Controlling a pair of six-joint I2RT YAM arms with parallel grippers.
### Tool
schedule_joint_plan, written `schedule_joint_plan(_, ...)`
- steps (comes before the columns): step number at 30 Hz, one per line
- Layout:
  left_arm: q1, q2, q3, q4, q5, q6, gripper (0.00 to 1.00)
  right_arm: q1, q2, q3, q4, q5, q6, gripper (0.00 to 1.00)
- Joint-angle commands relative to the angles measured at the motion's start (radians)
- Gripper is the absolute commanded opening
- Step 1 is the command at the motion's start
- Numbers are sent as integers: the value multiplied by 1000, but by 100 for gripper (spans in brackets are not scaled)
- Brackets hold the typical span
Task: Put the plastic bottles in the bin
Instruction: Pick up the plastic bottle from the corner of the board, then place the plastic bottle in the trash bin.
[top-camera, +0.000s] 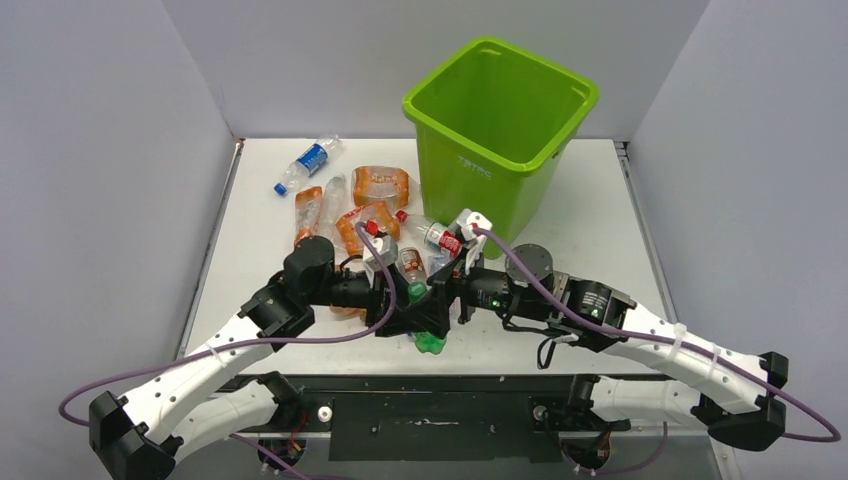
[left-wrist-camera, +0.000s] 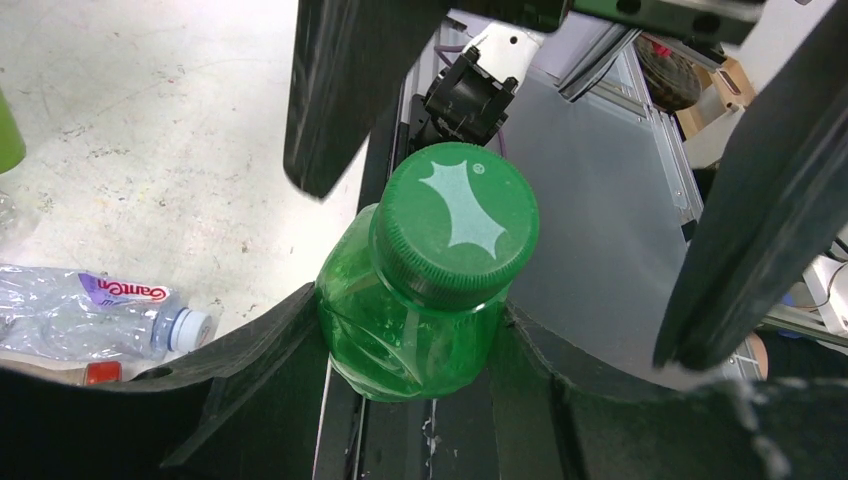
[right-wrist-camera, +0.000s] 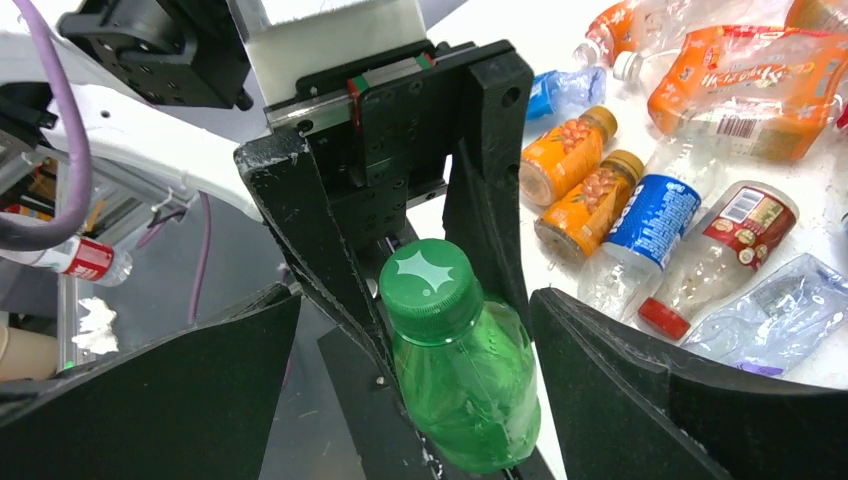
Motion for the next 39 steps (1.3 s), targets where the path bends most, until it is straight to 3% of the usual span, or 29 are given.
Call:
schedule_joint_plan(1,4,-28,-7,55,3,-7,0,61,24,21,42,147,-24,85)
schedule_joint_plan(15,4,-57,-25,98,9,-16,0,79,-16,-40,139,316,26,57)
schedule_joint_plan(20,4,-65,-29,101,9,-15,0,80,-29,-59,161,318,36,61)
schedule_joint_plan(31,2,-52,-36,110,3,-20,0,80,25,-70,136,257,44,60)
schedule_joint_plan(35,3,-39,-34,113,12,-25,0,80,43,-70,113,279,42,47)
schedule_joint_plan(39,1,-36,-38,114,8,-27,0,81,82,-65,82,296,31,24)
